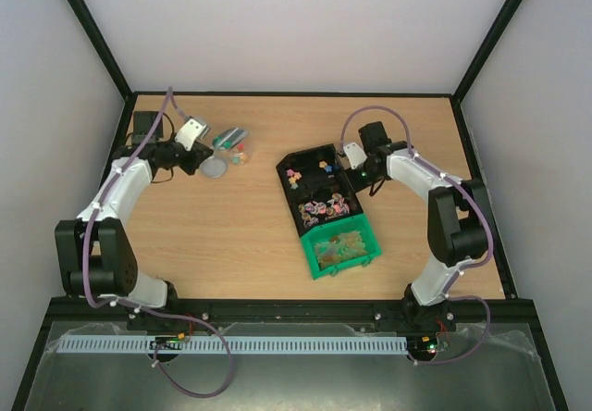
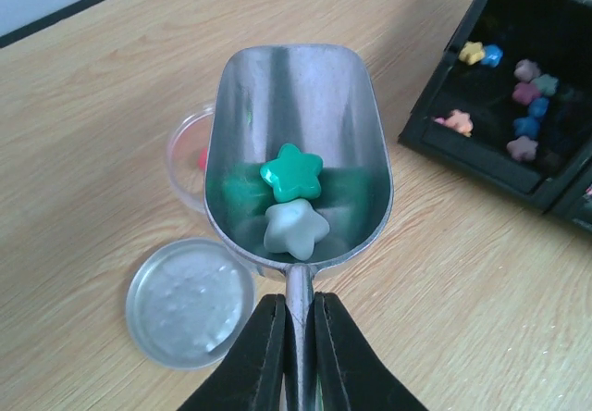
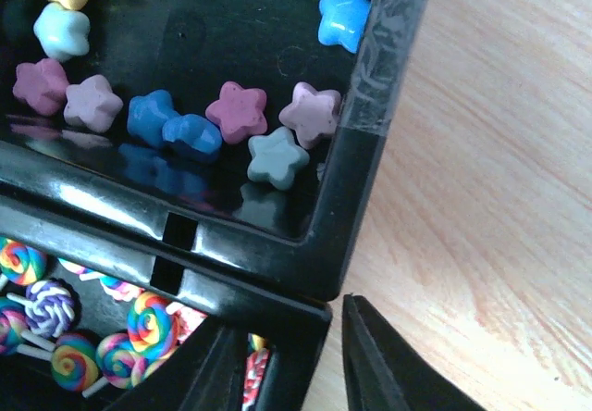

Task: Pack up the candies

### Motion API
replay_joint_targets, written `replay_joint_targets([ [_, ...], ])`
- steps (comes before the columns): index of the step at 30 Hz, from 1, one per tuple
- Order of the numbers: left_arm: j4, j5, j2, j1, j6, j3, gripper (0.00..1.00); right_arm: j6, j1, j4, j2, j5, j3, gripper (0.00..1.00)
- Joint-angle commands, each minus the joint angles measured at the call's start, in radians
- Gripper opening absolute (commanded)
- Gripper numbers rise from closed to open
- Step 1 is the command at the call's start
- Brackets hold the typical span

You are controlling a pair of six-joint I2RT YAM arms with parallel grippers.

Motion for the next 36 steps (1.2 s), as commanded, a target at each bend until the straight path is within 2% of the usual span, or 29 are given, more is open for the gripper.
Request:
replay_joint_targets([
  [1, -0.154, -0.040, 0.052, 0.038, 0.092, 0.092, 0.02, -0.049, -0.002, -0.019, 0.056, 0.039, 0.079, 0.27],
  [5, -0.221, -0.089, 0.085, 0.060, 0.140, 0.143, 0.02, -0.093, -0.002, -0.018, 0.093, 0.042, 0.131, 0.24],
  [11, -0.300, -0.140, 0.150, 0.064, 0.202, 0.211, 0.02, -0.117, -0.002, 0.007, 0.134, 0.037, 0.197, 0.26],
  [20, -0.387, -0.188, 0.247, 0.060, 0.242, 0.341, 0.02, -0.107, -0.003, -0.020, 0.108, 0.026, 0.224, 0.47],
  [26, -0.412, -0.205, 0.278, 0.035, 0.250, 0.395, 0.02, -0.063, -0.018, -0.038, 0.044, -0.036, 0.200, 0.55],
  [32, -0.435, -0.250, 0.306, -0.004, 0.262, 0.429, 0.02, -0.031, -0.060, -0.050, -0.028, -0.109, 0.182, 0.70],
  [36, -0.449, -0.277, 0.321, -0.021, 0.265, 0.449, 0.02, -0.019, -0.090, -0.058, -0.062, -0.134, 0.170, 0.74],
])
